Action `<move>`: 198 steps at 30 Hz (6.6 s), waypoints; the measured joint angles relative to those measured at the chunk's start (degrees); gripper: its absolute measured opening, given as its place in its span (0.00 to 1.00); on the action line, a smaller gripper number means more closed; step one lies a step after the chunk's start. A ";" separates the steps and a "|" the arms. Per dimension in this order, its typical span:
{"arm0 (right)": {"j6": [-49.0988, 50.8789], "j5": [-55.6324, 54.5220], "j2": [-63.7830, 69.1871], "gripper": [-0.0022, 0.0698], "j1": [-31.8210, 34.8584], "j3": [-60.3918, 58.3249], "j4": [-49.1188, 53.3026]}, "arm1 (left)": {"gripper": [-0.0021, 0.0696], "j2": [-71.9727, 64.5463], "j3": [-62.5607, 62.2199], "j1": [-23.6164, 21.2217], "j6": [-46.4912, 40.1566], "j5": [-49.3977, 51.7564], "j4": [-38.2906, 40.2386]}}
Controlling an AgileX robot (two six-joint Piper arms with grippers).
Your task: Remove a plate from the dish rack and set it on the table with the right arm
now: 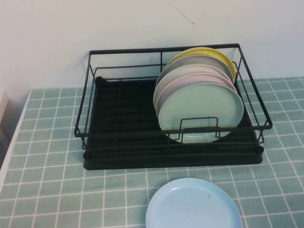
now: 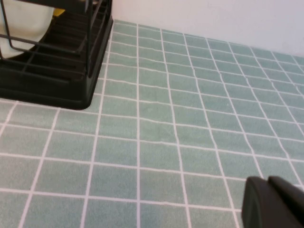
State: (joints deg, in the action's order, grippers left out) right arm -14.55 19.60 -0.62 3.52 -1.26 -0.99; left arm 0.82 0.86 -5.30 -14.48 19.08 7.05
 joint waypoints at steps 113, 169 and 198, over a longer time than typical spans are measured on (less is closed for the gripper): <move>-57.80 36.12 56.51 0.03 -0.21 56.63 -49.24 | 0.02 0.00 0.00 0.00 0.00 0.00 0.00; -54.12 27.33 102.90 0.52 -27.14 93.35 -9.66 | 0.02 0.00 0.00 0.00 0.00 0.00 0.00; -56.27 20.35 109.73 0.40 -27.25 93.44 -8.29 | 0.02 0.00 0.00 0.00 0.00 0.00 0.00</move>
State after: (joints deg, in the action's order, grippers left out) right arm -70.82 39.95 109.11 -23.74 92.18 -9.28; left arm 0.82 0.86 -5.30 -14.48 19.08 7.05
